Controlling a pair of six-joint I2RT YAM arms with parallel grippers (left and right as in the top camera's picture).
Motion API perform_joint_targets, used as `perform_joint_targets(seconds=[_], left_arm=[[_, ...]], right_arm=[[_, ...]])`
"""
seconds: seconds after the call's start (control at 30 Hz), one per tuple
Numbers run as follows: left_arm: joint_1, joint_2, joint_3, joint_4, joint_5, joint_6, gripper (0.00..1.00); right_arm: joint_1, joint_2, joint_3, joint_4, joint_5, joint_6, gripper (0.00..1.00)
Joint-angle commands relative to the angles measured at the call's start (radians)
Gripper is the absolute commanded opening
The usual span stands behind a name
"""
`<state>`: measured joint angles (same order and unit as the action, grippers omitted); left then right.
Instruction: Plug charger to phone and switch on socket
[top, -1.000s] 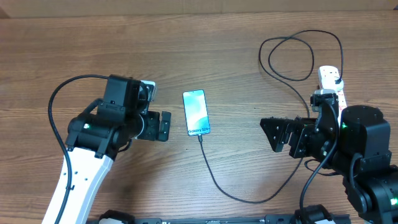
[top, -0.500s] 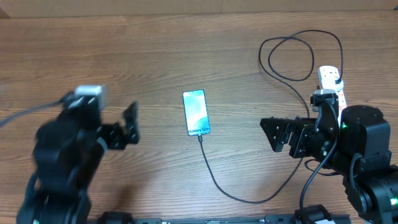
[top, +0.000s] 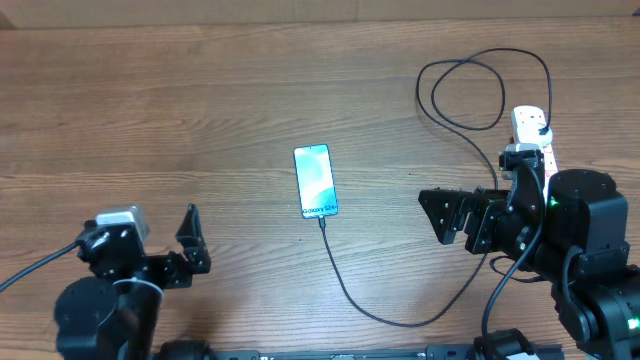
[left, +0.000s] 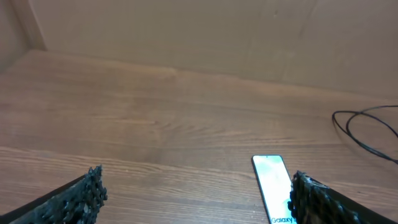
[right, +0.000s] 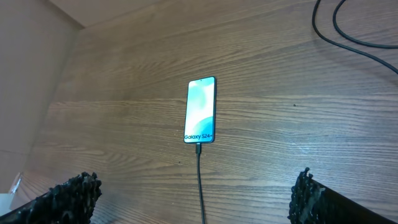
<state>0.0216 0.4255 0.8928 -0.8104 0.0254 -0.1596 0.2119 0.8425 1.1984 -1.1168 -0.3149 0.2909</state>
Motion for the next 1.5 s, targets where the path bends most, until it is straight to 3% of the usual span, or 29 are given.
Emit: perform_joint_targets(seconds=[0.0,0.43,0.63,0.93,1.13,1.47], left_arm=[[0.008,-0.065,-0.109,0.065,0.013,-0.035,0.99],[0.008,-0.357,-0.518,0.431,0.049,-0.052,0.99],[0.008,-0.423,-0.641,0.645,0.045,-0.126,0.99],[0.008,-0.422,-0.742,0.926,-0.016,-0.134,1.00],[0.008,-0.422,-0.821,0.984,-0.034,-0.137,1.00],[0.009,-0.422,-0.888,0.927,-0.045,-0.133,1.00]], right_arm=[[0.007,-0.005,0.007,0.004,-0.001,-0.005,1.00],[0.007,-0.005,0.007,0.004,-0.001,-0.005,1.00],[0.007,-0.005,0.007,0.003,-0.001,-0.005,1.00],[0.007,-0.005,0.007,0.003,-0.001,-0.005,1.00],[0.007,-0.005,0.007,0.004,-0.001,-0.004,1.00],[0.007,-0.005,0.007,0.003,-0.001,-0.005,1.00]])
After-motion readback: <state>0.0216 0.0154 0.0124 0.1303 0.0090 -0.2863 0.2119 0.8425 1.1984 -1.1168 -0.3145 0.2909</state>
